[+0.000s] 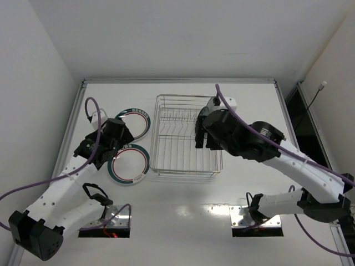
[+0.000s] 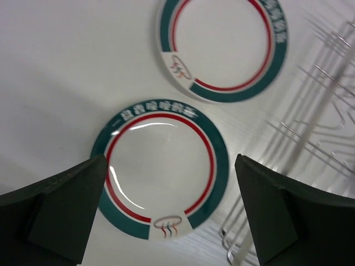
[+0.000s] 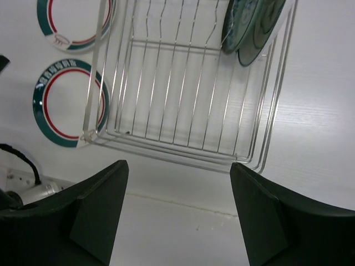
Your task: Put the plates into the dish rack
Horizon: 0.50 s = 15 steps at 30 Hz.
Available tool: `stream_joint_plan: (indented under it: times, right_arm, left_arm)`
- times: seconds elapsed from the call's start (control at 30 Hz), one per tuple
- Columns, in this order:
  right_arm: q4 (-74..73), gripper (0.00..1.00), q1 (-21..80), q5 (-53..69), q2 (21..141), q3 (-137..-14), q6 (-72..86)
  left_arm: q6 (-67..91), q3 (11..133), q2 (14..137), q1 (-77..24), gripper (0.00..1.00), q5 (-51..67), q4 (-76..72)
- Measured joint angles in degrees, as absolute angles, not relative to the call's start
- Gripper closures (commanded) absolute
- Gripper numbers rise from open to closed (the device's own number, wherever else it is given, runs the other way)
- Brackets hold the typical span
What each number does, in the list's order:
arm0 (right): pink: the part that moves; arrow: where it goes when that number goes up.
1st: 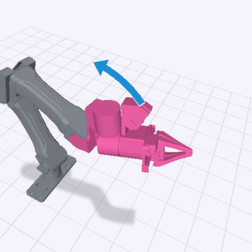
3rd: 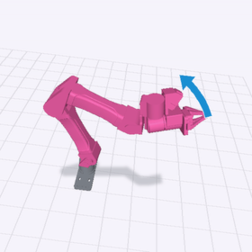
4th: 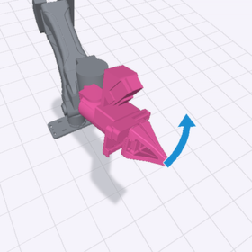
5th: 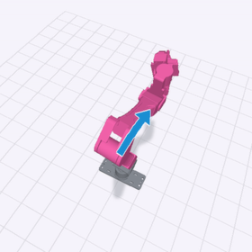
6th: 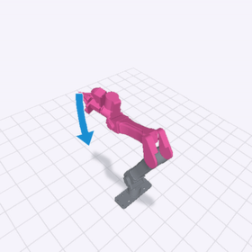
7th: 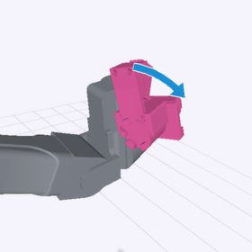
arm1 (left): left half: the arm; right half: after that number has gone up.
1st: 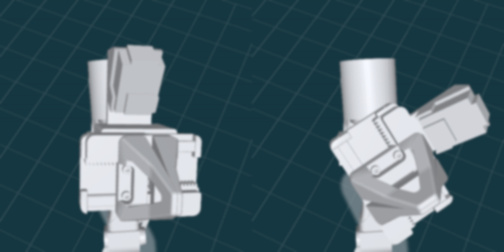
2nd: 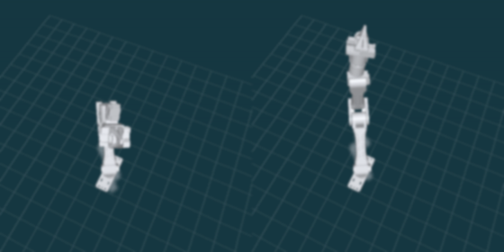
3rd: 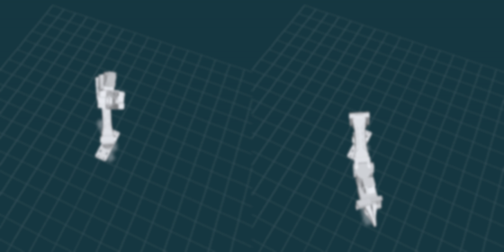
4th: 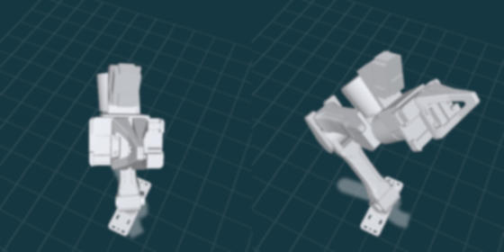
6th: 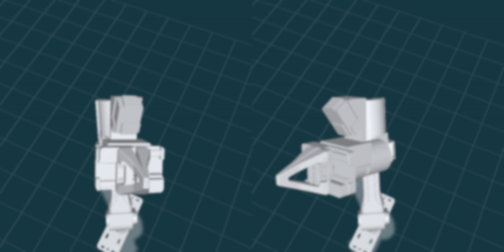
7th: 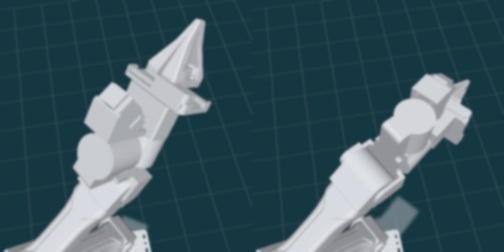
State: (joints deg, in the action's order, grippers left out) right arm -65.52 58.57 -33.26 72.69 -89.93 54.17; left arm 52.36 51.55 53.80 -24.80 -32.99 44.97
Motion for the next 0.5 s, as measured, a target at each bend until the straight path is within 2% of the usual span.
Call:
stream_joint_plan:
  times: [0.1, 0.27, 0.5]
  right_arm:
    - [-64.2, 0.28, 59.9, -31.3, 73.4, -87.6, 54.2]
    - [-61.7, 0.27, 61.1, -28.1, 74.5, -84.6, 52.9]
    - [-56.2, 0.27, 61.7, -22.2, 62.1, -70.0, 51.3]
  left_arm:
    - [50.7, 49.8, 54.2, -19.2, 0.0, -31.7, 43.8]
    - [47.1, 43.4, 54.4, -3.7, 0.0, -21.2, 40.8]
    - [46.4, 42.1, 60.0, 4.3, 0.0, -7.9, 39.0]
